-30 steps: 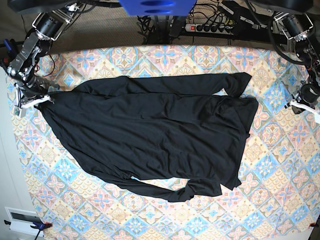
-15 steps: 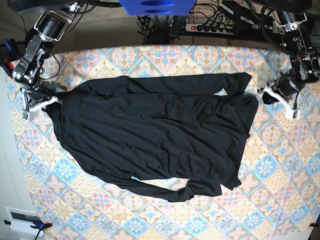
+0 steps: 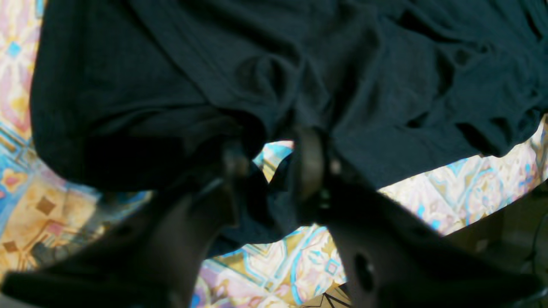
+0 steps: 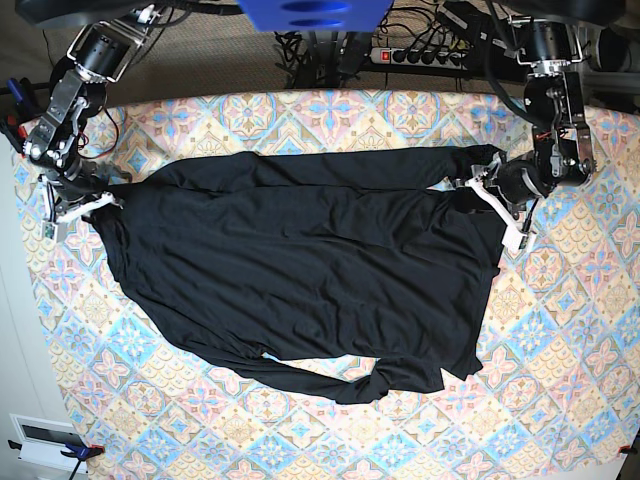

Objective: Layout the t-shirt on the table in an organized manner, then fold the t-shirt properly
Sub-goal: 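Lower the left gripper and grasp the shirt edge, then drag the held shirt edge with the left gripper away from the right gripper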

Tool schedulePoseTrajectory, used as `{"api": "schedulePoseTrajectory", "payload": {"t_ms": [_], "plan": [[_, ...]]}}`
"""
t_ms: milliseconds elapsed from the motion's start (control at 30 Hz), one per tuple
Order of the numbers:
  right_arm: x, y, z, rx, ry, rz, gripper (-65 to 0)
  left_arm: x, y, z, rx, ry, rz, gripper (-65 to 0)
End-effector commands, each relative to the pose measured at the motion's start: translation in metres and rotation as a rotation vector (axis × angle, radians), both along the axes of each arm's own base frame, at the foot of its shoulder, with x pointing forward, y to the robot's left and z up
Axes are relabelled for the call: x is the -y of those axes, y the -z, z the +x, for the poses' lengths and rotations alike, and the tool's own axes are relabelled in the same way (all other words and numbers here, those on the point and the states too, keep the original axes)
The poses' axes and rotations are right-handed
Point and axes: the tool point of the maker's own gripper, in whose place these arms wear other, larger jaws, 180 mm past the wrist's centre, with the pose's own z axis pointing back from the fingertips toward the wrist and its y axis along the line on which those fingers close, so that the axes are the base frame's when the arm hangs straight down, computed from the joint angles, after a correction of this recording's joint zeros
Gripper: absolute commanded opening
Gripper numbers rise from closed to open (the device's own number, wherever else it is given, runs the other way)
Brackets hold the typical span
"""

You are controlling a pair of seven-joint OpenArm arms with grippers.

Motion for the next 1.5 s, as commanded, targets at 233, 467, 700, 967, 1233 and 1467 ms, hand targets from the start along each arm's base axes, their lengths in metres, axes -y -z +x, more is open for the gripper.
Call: {"api": "schedulePoseTrajectory", "payload": {"t_ms": [233,467,700,967,1233,1467], "plan": [[0.008,-0.021,0.013,0.064,-0.001,-0.028,-65.0,-0.006,-0.008,0.009,0.041,-0.005,0.016,-39.1],[0.008,-0.021,0.013,0.065,0.0,-0.027,-65.0,0.01,0.025,0.014,0.002,0.054,0.107,-41.2],[0.008,-0.02,0.013,0.063,-0.002,-0.027,-65.0,0.009,0.021,0.022,0.052,0.043,0.11,-65.0],[0.008,-0.019,0.011,0.058,0.0,-0.027,-65.0,-0.084,0.001,0.028,0.095,-0.234,0.139,-65.0],[0.007,-0.029,0.014,0.076,-0.014,-0.046,-65.0,-0.128,0.009,0.016,0.065,-0.383,0.125,-65.0],[0.002,-0.042,0.013,0.049,-0.041,-0.07,-65.0,-0.144,0.033,0.005,0.012,-0.45,0.107,-64.9]]}}
